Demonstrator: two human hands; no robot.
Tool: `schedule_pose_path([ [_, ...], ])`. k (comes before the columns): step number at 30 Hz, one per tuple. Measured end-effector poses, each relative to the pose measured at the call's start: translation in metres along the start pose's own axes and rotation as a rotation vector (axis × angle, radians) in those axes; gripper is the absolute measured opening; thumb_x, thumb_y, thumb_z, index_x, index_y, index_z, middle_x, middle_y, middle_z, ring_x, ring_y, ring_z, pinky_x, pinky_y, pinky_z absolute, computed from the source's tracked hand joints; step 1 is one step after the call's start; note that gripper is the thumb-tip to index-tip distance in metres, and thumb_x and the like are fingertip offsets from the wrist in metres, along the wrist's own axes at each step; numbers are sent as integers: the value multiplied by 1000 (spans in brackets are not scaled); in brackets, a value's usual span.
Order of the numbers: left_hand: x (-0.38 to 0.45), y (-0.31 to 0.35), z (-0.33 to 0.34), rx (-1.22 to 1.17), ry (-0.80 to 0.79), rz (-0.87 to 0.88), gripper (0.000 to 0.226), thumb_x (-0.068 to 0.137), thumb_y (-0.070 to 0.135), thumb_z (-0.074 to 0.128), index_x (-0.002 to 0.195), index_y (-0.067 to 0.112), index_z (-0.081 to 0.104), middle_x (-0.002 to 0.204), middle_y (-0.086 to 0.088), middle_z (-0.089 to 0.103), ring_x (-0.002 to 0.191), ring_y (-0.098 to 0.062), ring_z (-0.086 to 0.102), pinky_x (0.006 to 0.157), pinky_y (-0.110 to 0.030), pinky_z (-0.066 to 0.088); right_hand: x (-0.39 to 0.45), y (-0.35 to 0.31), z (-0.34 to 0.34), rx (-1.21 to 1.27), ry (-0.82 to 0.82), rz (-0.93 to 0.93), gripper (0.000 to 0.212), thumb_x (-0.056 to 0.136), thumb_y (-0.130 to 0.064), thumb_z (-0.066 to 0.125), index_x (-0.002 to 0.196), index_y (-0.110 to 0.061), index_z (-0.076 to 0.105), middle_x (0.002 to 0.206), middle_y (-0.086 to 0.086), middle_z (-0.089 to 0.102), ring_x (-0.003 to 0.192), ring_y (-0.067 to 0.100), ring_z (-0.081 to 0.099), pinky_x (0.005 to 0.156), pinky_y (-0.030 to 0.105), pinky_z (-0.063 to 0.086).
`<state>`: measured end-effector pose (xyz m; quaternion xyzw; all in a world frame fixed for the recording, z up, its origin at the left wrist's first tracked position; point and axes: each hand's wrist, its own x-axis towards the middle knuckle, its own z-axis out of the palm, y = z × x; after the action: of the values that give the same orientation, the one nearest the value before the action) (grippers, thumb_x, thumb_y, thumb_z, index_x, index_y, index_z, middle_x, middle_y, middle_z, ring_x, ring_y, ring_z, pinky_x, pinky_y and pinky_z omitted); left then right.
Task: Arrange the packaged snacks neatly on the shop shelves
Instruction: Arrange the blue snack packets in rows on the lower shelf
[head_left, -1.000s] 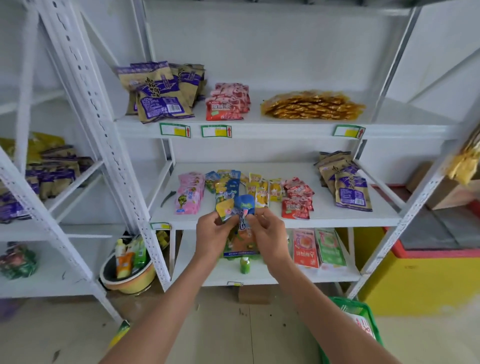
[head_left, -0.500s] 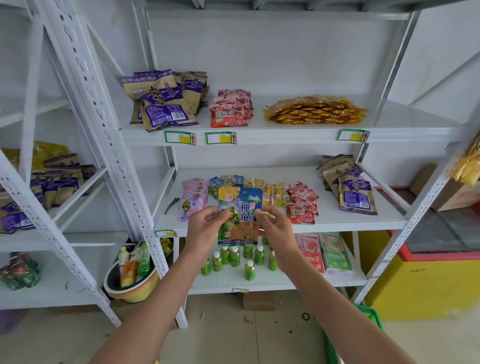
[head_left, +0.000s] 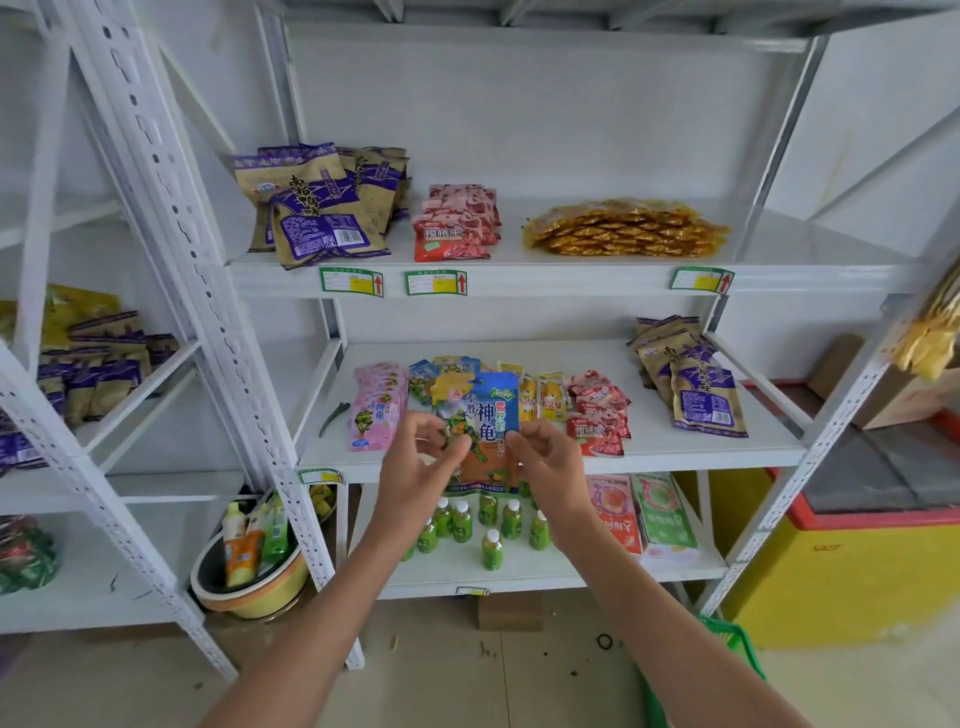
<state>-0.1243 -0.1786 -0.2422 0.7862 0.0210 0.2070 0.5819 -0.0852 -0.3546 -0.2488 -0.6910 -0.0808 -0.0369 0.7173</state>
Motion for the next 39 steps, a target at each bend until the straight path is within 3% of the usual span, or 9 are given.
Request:
schedule_pose_path([
  [3,1,5,10,-97,-94,-97,33,91,54,66,114,31,63,117,9,66,102,8,62,94,-27,53,-2,1,10,-64,-69,-50,10,101,-11,64,97,-8,73,88,8,78,84,25,76,86,47,62],
  [7,7,3,8,-197,-86,-176,16,105,39,59,113,26,66,107,4,73,103,-14,73,97,-44,60,-4,-2,15,-86,-173,-84,34,98,6,50,105,-12,77,104,2,79,99,19,76,85,28,58],
  [10,8,3,4,-221,-95,-222,20,107,43,53,111,28,65,105,7,72,95,3,70,94,-29,57,-1,5,10,-120,-211,-130,48,92,20,42,113,-8,76,110,4,79,103,20,75,87,22,55],
  [13,7,3,4,-241,-87,-212,15,107,33,56,110,21,65,96,6,74,88,-4,72,74,-15,55,3,12,10,-130,-242,-150,51,91,25,43,113,-8,76,110,4,78,104,22,75,94,31,58],
  [18,10,1,1,-215,-92,-250,16,109,30,54,112,29,69,102,-15,74,97,-31,74,87,-53,60,10,17,3,-182,-96,-45,14,98,-4,65,106,-15,71,96,3,76,83,23,76,76,39,62],
  [21,15,0,-2,-220,-82,-254,17,109,29,53,107,29,70,98,-13,72,87,-16,72,79,-34,59,12,18,1,-357,-65,38,22,97,-28,74,115,-24,62,102,-4,71,76,21,75,66,42,62],
  [24,19,3,-2,-250,-71,-280,17,110,28,52,110,26,69,98,-7,72,75,-5,71,61,-18,57,10,15,1,-268,-132,135,17,100,-26,70,114,-17,67,103,-3,72,64,21,71,55,31,55],
  [28,20,1,-1,-268,-64,-294,17,109,29,53,110,28,70,99,-1,75,89,-12,72,71,-22,56,7,18,0,-196,-138,140,14,103,-20,66,94,-11,73,76,3,73,57,18,65,50,28,50],
  [39,19,-3,1,-257,-52,-320,20,109,31,54,114,28,72,103,0,79,103,-21,75,89,-37,58,-2,21,3,-171,-88,123,18,102,-20,67,89,-9,71,66,-1,64,52,17,60,52,31,47],
])
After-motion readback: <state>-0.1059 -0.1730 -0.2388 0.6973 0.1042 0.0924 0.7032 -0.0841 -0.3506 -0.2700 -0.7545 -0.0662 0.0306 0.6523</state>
